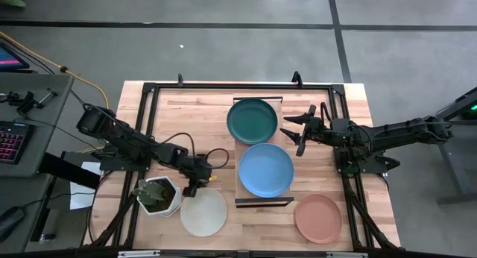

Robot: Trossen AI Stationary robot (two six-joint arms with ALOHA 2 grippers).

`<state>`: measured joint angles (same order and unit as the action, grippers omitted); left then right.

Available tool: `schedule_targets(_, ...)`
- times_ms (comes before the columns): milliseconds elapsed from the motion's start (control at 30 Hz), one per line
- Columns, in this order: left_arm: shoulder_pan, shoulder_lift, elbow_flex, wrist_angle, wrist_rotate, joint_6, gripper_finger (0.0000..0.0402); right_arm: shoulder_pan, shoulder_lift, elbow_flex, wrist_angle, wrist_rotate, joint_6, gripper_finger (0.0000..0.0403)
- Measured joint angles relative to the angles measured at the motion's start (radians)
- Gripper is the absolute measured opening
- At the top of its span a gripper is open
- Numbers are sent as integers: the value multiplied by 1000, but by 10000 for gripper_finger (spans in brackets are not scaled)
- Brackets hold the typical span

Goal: Place and stack plates onto a shelf
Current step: Stack the white plate on top of the green plate

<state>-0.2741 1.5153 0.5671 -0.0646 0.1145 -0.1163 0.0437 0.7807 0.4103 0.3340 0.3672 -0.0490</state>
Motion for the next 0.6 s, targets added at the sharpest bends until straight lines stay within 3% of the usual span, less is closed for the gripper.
schedule_targets(200, 12, -74, -2, -60, -40, 0, 145, 0, 0, 0, 0, 0, 0, 199)
schedule_targets(333, 5, -119, -2, -27, 36, -11, 145, 0, 0, 0, 0, 0, 0, 199)
schedule_targets(600, -39, -97, -1, 62, 32, -14, 145, 0, 0, 0, -2, 0, 0, 199)
